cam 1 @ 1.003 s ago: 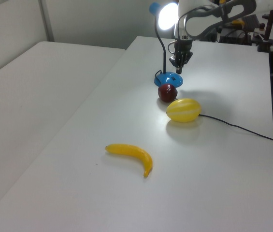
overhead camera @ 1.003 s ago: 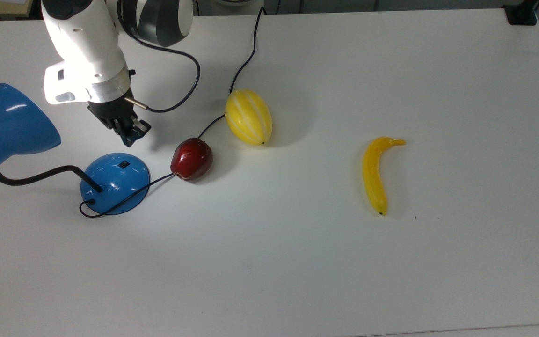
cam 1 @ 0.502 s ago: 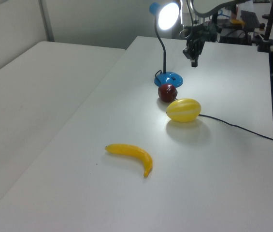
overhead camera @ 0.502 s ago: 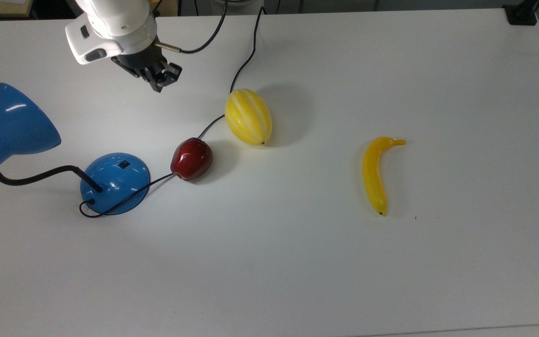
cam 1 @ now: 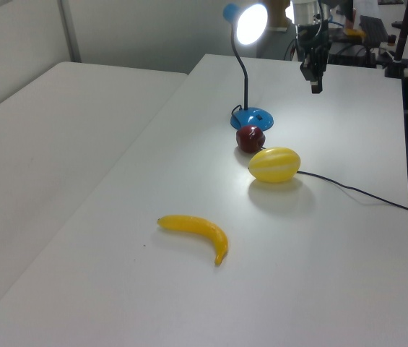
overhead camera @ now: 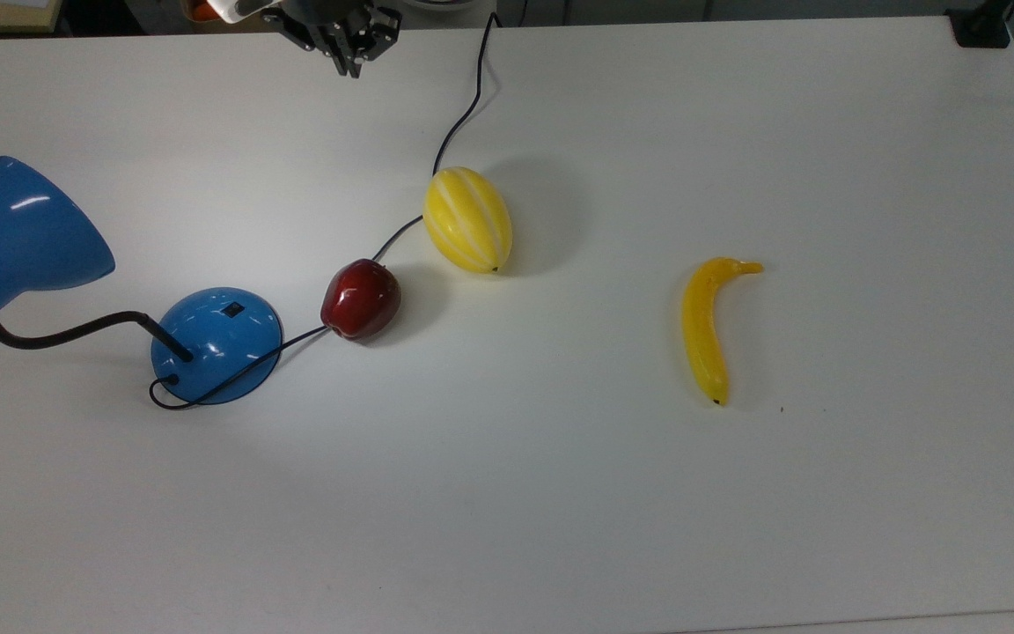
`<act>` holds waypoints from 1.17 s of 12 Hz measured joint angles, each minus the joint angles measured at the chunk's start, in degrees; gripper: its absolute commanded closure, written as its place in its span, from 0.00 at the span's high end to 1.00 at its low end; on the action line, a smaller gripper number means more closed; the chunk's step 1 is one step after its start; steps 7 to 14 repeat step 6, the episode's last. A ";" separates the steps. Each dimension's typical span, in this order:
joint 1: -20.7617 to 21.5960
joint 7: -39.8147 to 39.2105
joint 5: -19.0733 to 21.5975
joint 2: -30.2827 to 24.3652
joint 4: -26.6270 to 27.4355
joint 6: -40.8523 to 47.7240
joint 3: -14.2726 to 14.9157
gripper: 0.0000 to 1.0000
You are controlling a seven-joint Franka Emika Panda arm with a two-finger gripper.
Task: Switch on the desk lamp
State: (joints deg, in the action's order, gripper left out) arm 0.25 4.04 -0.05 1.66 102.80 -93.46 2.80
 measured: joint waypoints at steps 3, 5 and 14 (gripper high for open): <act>-0.08 -0.15 -0.04 -2.73 2.05 0.00 0.19 1.00; -0.27 -0.20 -0.11 -3.08 2.01 -0.02 0.59 1.00; -0.34 -0.21 -0.11 -3.14 1.96 -0.03 0.72 1.00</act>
